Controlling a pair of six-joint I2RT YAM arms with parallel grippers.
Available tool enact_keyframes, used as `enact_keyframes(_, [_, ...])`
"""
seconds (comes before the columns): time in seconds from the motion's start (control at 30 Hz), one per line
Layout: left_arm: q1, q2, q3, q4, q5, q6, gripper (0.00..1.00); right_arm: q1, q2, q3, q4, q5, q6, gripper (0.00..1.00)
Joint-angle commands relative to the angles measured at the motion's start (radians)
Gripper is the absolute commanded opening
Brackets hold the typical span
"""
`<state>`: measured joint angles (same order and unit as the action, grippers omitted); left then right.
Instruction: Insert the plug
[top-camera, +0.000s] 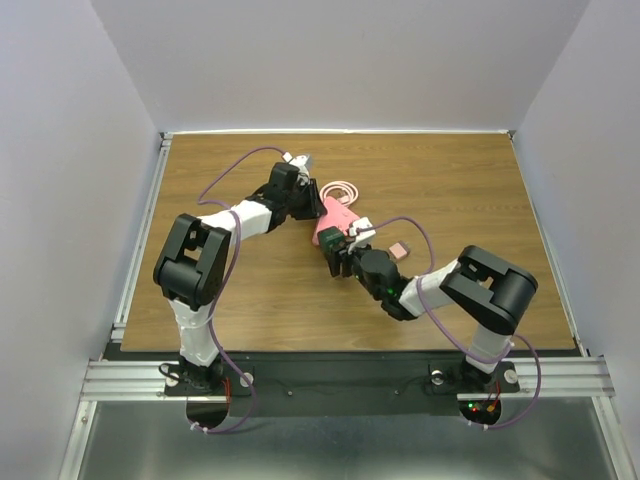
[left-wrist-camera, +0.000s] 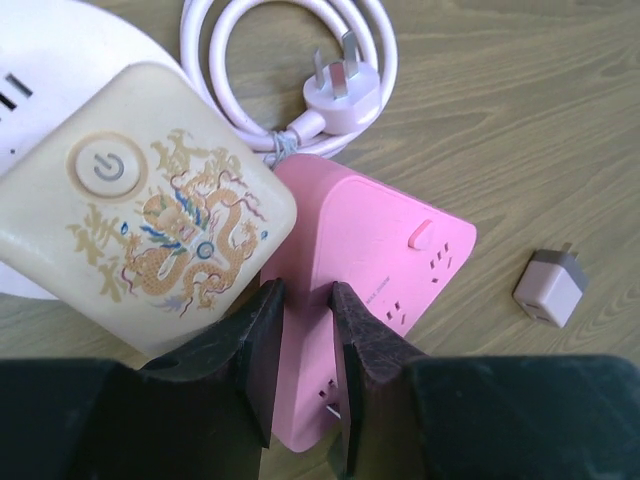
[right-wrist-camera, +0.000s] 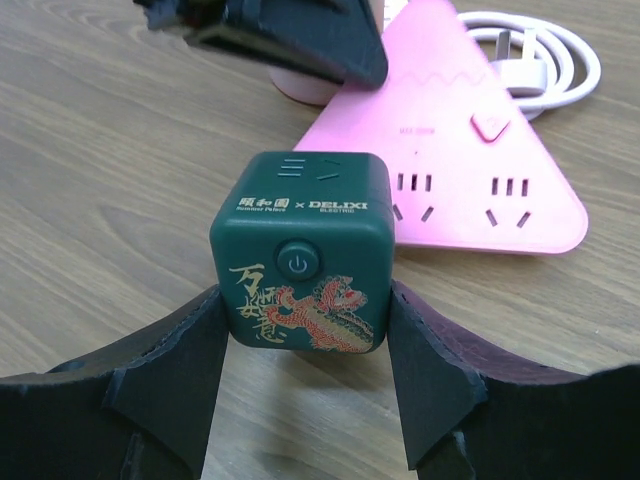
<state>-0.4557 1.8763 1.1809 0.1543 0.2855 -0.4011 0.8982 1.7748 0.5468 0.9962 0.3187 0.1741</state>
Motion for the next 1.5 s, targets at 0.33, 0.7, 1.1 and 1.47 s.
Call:
enact_keyframes(0.33, [-0.014, 0.014, -0.099, -0.048, 0.024, 0.034, 0.32, 0.008, 0.100, 0.197, -0.656, 0.033, 0.007, 0.01])
enact_keyframes(0.7, [-0.014, 0.035, -0.124, -0.039, 0.026, 0.042, 0.29, 0.001, 0.015, 0.275, -0.634, 0.086, -0.081, 0.00])
enact_keyframes(1.1, [-0.012, -0.019, -0.116, -0.058, 0.014, 0.056, 0.27, -0.071, -0.035, 0.346, -0.671, 0.023, -0.108, 0.01])
enact_keyframes(1.47, [-0.011, -0.117, -0.083, -0.082, -0.034, 0.142, 0.46, -0.097, -0.331, 0.334, -0.829, 0.039, -0.094, 0.00])
